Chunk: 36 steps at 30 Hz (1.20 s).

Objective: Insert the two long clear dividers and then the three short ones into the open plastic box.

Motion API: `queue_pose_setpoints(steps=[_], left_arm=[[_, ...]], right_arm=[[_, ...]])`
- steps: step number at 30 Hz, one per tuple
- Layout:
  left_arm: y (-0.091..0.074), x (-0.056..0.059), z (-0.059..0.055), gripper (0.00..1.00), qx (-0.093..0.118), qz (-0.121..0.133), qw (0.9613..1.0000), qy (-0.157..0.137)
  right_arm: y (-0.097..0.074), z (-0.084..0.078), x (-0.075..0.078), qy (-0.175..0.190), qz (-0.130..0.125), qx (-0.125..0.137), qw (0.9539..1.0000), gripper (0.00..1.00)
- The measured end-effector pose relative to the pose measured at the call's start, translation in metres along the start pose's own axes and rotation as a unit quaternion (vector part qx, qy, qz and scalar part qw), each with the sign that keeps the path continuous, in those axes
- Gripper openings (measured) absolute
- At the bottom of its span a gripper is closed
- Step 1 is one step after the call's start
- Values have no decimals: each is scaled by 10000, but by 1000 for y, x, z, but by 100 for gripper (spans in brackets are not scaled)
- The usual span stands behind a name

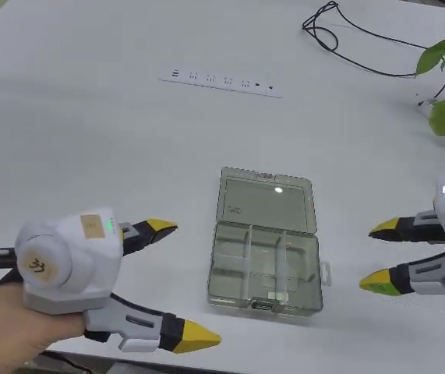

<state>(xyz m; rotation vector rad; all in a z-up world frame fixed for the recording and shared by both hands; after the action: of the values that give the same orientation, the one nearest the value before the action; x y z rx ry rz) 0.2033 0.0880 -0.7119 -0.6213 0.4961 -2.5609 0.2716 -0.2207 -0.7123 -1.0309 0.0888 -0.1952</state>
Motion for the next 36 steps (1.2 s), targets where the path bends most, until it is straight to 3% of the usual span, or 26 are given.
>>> queue_pose_setpoints(steps=[6, 12, 20, 25, 36], left_arm=[[-1, 1, 1, 100, -13, 2, 10000, 0], [-1, 1, 1, 100, -23, -2, 10000, -25], [-1, 2, 3, 100, -10, 7, 10000, -36], [-1, 2, 4, 100, -6, 9, 10000, -45], [-2, 3, 4, 99, -18, -7, 10000, -42]], right_arm=[[2, -29, 5, -230, 84, -521, 9983, 58], [8, -45, 10, -639, 238, -911, 9935, 57], [20, -64, 18, -904, 426, -1281, 9867, 54], [28, -71, 17, -1026, 487, -1415, 9834, 50], [36, -73, 18, -1144, 450, -1489, 9812, 45]])
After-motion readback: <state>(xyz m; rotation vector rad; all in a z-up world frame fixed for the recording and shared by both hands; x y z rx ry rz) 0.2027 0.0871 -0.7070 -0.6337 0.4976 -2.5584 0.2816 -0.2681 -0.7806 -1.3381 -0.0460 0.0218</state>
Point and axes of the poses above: the centre of the closed fingertips' face, and the gripper's own axes: y roughly forward along the fingers, x roughly to its right, z roughly out of its top, the point moved 7 cm from there along -y, roughly backward along the fingers, and after that the axes turned 9 degrees about -y, right-handed, at the moved point
